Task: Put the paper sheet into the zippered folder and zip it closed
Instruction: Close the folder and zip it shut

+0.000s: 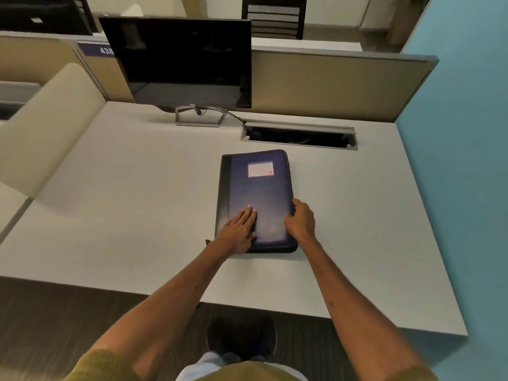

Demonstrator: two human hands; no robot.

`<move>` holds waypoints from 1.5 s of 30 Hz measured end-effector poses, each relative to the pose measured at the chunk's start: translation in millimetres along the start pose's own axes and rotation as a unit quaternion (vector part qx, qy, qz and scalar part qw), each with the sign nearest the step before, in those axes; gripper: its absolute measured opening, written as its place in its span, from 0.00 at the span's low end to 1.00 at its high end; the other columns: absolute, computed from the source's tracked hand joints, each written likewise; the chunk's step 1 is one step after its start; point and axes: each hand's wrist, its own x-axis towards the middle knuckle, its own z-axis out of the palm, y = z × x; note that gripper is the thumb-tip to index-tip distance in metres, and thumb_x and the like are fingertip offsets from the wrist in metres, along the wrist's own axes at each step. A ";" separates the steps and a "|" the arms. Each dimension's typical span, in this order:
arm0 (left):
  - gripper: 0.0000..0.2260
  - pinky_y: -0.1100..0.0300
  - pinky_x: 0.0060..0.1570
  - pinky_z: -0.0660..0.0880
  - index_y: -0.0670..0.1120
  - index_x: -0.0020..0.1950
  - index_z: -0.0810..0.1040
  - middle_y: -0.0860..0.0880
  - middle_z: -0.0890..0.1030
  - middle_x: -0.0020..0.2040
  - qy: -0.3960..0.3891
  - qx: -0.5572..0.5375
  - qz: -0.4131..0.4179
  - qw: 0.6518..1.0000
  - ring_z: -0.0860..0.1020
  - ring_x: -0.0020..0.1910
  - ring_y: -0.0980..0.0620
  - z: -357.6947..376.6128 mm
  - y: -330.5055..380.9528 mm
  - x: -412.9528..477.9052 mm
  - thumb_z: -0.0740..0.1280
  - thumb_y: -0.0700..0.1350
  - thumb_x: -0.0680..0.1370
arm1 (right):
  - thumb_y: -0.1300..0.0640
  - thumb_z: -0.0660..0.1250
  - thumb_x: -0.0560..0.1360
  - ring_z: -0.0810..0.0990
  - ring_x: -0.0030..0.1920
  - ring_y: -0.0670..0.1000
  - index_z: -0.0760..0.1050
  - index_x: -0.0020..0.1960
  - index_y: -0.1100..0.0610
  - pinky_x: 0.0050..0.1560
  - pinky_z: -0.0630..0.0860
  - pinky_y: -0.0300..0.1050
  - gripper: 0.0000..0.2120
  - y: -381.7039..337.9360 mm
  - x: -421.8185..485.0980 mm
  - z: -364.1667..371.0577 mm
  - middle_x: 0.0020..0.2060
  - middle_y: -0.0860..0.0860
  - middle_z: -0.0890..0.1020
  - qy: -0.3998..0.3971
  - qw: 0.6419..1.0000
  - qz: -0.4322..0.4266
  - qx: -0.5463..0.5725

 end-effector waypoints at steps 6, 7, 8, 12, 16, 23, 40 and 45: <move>0.34 0.41 0.88 0.48 0.46 0.89 0.38 0.47 0.38 0.89 -0.019 0.036 -0.006 0.999 0.41 0.89 0.45 13.8 -5.8 5.7 0.54 0.53 0.90 | 0.55 0.61 0.86 0.52 0.86 0.53 0.55 0.85 0.56 0.86 0.54 0.50 0.30 17.7 -14.1 34.2 0.86 0.52 0.50 -0.102 0.955 -0.172 -0.220; 0.34 0.39 0.87 0.47 0.47 0.89 0.38 0.47 0.38 0.89 -0.017 0.042 -0.009 0.999 0.41 0.89 0.46 15.4 -6.6 6.0 0.54 0.53 0.90 | 0.53 0.59 0.87 0.49 0.86 0.52 0.52 0.86 0.55 0.86 0.51 0.51 0.30 18.9 -14.9 38.8 0.86 0.52 0.48 -0.117 0.942 -0.193 -0.249; 0.33 0.38 0.87 0.46 0.48 0.89 0.37 0.48 0.37 0.89 -0.016 0.045 -0.010 0.999 0.40 0.89 0.46 16.7 -8.0 6.2 0.53 0.53 0.90 | 0.52 0.57 0.88 0.47 0.87 0.52 0.50 0.86 0.55 0.87 0.48 0.52 0.30 19.7 -15.3 42.4 0.86 0.52 0.47 -0.129 0.932 -0.204 -0.271; 0.33 0.37 0.87 0.45 0.49 0.89 0.37 0.50 0.37 0.89 -0.016 0.037 -0.007 0.999 0.39 0.89 0.47 15.8 -15.5 10.6 0.53 0.53 0.90 | 0.50 0.51 0.89 0.44 0.87 0.51 0.45 0.86 0.54 0.87 0.44 0.52 0.29 20.0 -10.2 48.1 0.86 0.51 0.45 -0.138 0.921 -0.209 -0.300; 0.33 0.38 0.87 0.46 0.49 0.89 0.38 0.49 0.38 0.89 -0.011 0.022 0.004 1.000 0.40 0.89 0.47 8.1 -23.8 15.7 0.54 0.49 0.90 | 0.49 0.51 0.89 0.44 0.87 0.51 0.44 0.87 0.53 0.87 0.45 0.51 0.29 16.8 -4.3 50.1 0.86 0.51 0.45 -0.130 0.920 -0.213 -0.303; 0.29 0.49 0.83 0.66 0.46 0.88 0.59 0.49 0.57 0.88 0.114 -0.090 -0.032 0.989 0.59 0.87 0.46 5.0 -55.6 -14.6 0.60 0.38 0.86 | 0.54 0.57 0.87 0.57 0.85 0.52 0.57 0.85 0.54 0.85 0.55 0.51 0.27 15.4 -18.6 63.5 0.85 0.51 0.59 -0.029 0.943 -0.214 -0.255; 0.15 0.54 0.66 0.76 0.52 0.72 0.77 0.49 0.77 0.69 0.173 -0.076 -0.114 0.975 0.76 0.66 0.48 59.7 -99.6 -96.7 0.62 0.42 0.87 | 0.43 0.63 0.84 0.86 0.54 0.49 0.77 0.71 0.47 0.61 0.83 0.48 0.18 -14.0 -111.5 158.9 0.53 0.47 0.88 -0.112 0.963 -0.191 -0.152; 0.15 0.52 0.65 0.76 0.50 0.73 0.78 0.48 0.78 0.67 0.164 -0.082 -0.106 0.977 0.76 0.66 0.46 55.8 -102.2 -95.9 0.61 0.41 0.87 | 0.42 0.68 0.82 0.86 0.55 0.49 0.77 0.71 0.49 0.62 0.83 0.48 0.20 -23.8 -113.1 162.3 0.53 0.48 0.88 -0.114 0.975 -0.143 -0.124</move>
